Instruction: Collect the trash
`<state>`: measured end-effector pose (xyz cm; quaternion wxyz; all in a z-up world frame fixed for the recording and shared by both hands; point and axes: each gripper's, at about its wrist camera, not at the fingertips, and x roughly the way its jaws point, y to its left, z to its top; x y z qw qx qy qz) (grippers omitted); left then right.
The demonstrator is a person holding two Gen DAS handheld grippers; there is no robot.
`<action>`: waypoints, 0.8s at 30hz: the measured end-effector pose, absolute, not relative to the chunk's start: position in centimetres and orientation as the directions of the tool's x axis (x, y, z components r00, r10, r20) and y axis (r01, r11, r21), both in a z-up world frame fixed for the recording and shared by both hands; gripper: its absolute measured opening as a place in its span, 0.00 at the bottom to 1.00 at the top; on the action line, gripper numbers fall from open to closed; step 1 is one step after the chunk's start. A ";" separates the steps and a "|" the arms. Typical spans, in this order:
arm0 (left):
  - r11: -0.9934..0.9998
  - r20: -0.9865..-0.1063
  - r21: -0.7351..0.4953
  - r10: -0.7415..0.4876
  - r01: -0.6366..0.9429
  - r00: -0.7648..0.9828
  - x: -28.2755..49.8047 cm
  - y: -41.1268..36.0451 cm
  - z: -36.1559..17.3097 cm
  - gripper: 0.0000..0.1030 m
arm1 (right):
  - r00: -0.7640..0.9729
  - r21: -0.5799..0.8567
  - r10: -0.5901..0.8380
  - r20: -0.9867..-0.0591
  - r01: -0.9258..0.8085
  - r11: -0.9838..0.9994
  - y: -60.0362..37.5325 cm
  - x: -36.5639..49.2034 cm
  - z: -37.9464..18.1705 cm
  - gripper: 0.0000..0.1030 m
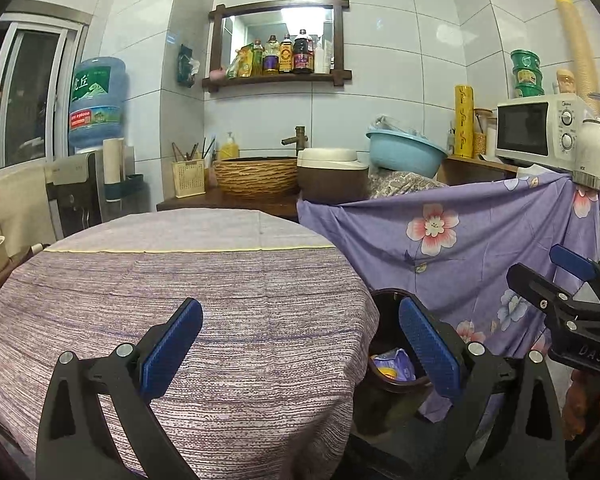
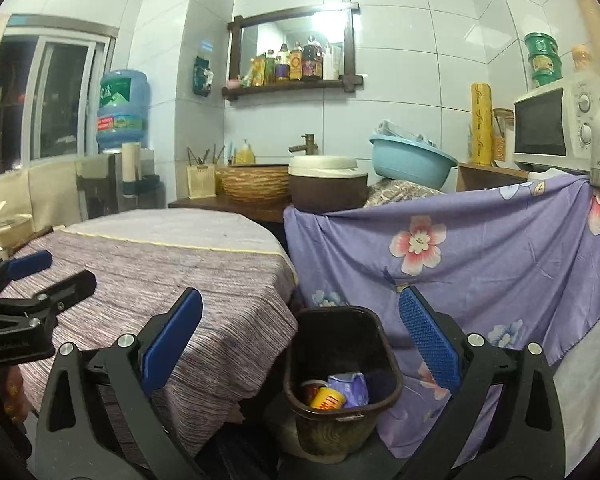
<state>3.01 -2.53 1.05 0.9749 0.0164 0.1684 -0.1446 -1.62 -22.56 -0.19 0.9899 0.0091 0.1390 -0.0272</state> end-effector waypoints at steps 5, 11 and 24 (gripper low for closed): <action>0.960 -0.325 -0.025 -0.273 0.280 0.905 3.0 -2.3 1.1 0.95 | 0.958 -0.029 -0.072 -0.277 0.067 0.997 -22.1 -1.6 -0.1 0.94; 0.963 -0.322 -0.026 -0.261 0.267 0.910 3.0 -2.2 1.1 0.95 | 0.960 -0.020 -0.073 -0.271 0.070 0.997 -22.3 -1.6 0.0 0.94; 0.965 -0.321 -0.018 -0.254 0.263 0.912 2.8 -2.4 1.1 0.95 | 0.960 -0.005 -0.075 -0.270 0.076 0.997 -22.7 -1.7 -0.3 0.94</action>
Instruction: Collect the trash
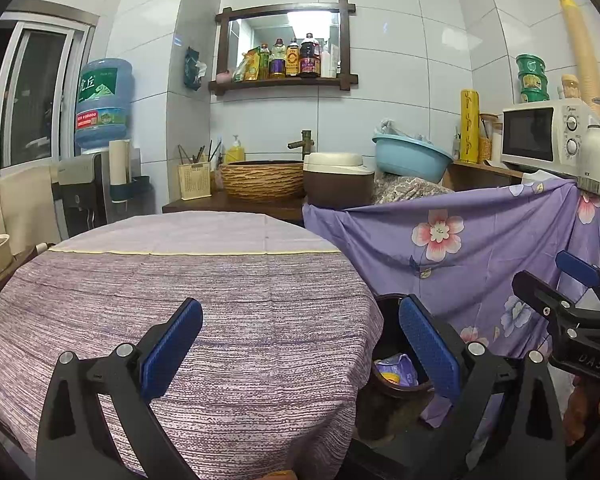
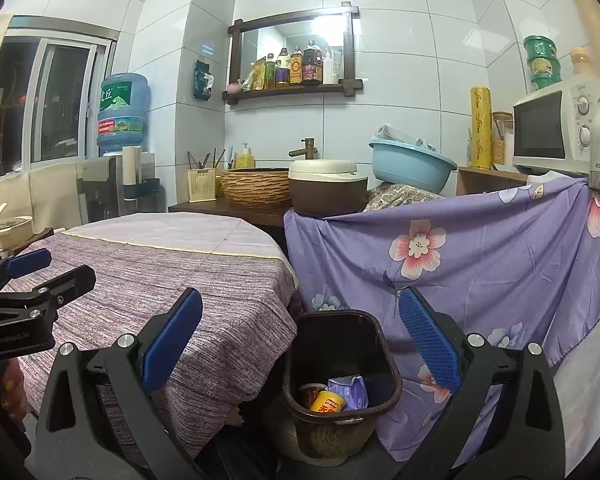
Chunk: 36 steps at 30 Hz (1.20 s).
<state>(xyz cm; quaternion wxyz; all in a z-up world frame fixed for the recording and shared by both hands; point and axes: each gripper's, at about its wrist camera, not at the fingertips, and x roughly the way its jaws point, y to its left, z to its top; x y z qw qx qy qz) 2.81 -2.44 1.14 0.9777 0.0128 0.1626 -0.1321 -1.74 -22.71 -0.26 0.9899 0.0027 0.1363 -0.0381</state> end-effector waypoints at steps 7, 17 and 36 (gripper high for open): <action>0.967 -0.320 -0.016 -0.246 0.255 0.915 2.8 -2.5 1.1 0.95 | 0.960 -0.005 -0.076 -0.270 0.078 0.997 -22.7 -1.8 -0.2 0.94; 0.969 -0.323 -0.015 -0.237 0.246 0.916 2.8 -2.7 0.9 0.95 | 0.958 0.009 -0.075 -0.278 0.081 0.997 -22.9 -1.7 -0.4 0.94; 0.970 -0.330 -0.011 -0.231 0.241 0.915 2.7 -3.0 0.7 0.95 | 0.956 0.016 -0.079 -0.283 0.087 0.996 -23.0 -1.8 -0.7 0.94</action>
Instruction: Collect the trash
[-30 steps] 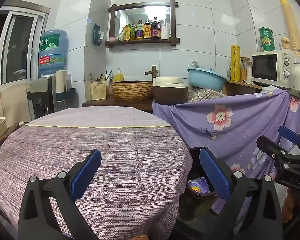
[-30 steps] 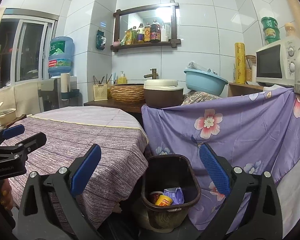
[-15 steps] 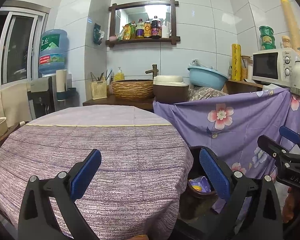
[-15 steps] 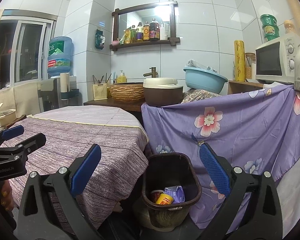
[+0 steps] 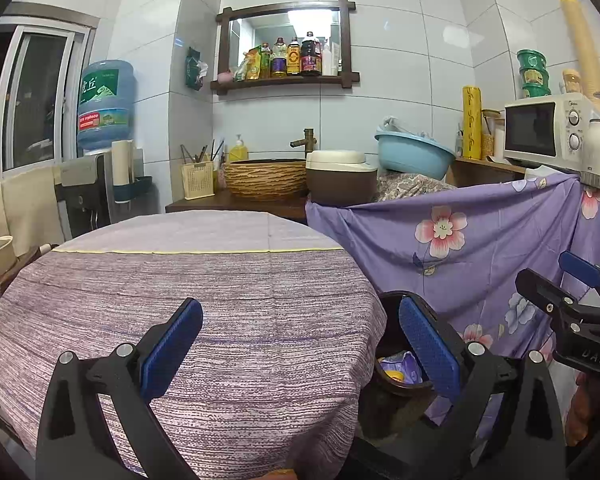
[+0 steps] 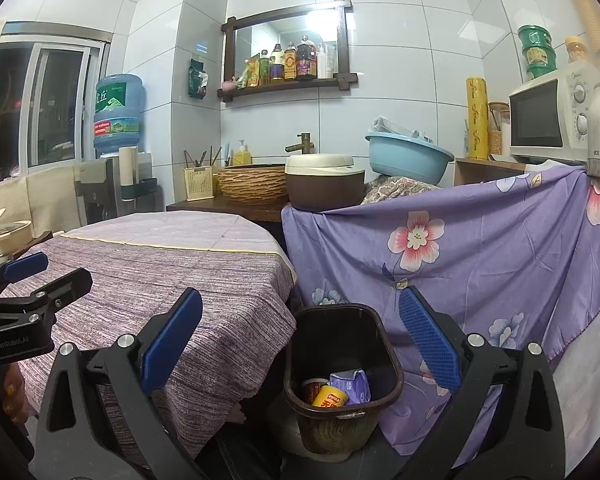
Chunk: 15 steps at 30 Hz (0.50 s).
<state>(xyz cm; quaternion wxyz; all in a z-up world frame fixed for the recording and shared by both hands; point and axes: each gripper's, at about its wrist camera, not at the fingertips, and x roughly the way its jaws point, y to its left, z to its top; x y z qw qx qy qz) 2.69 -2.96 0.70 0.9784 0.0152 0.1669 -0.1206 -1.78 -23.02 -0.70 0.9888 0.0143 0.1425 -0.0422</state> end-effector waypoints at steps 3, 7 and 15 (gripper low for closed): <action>0.970 -0.330 -0.011 -0.231 0.241 0.915 2.7 -3.0 0.7 0.95 | 0.956 0.018 -0.080 -0.284 0.088 0.996 -23.0 -1.8 -0.7 0.94; 0.971 -0.330 -0.009 -0.229 0.239 0.916 2.6 -3.1 0.7 0.95 | 0.955 0.018 -0.079 -0.285 0.088 0.996 -23.0 -1.8 -0.7 0.94; 0.970 -0.332 -0.002 -0.230 0.243 0.915 2.6 -2.9 0.6 0.95 | 0.955 0.021 -0.083 -0.285 0.092 0.996 -22.8 -1.9 -0.8 0.94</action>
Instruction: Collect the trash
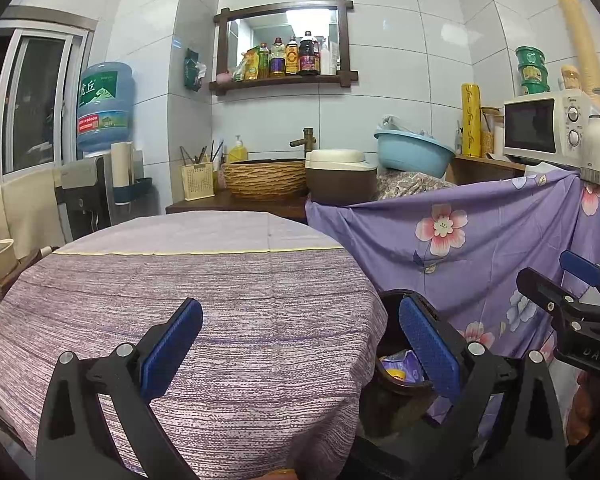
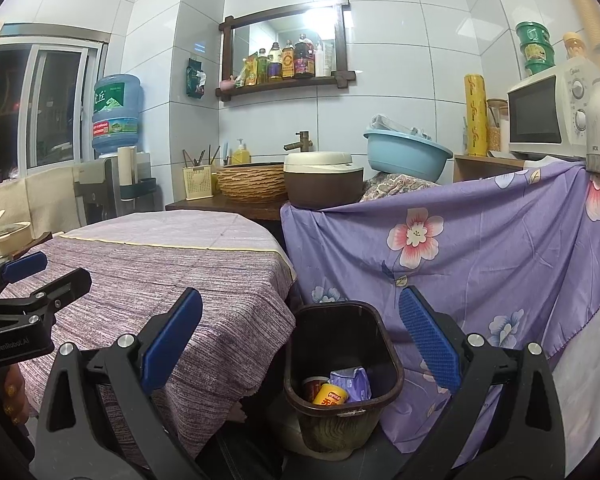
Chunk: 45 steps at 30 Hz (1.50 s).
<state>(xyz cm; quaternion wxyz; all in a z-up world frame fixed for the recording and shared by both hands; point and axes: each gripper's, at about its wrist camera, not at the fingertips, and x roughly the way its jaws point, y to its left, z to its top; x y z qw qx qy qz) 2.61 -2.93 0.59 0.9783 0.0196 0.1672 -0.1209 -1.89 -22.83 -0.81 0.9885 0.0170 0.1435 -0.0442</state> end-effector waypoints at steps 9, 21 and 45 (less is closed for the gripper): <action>0.970 -0.334 -0.001 -0.231 0.244 0.914 2.6 -2.8 0.5 0.95 | 0.952 0.031 -0.094 -0.292 0.107 0.994 -22.4 -2.1 -1.1 0.94; 0.966 -0.354 -0.003 -0.243 0.259 0.903 3.0 -2.2 -0.1 0.95 | 0.947 0.033 -0.097 -0.307 0.112 0.993 -22.0 -1.9 -1.5 0.94; 0.995 -0.644 0.041 -0.039 0.086 0.764 16.3 8.0 -2.9 0.95 | 0.744 0.127 0.154 -0.650 -0.094 0.987 -10.0 19.4 -5.1 0.94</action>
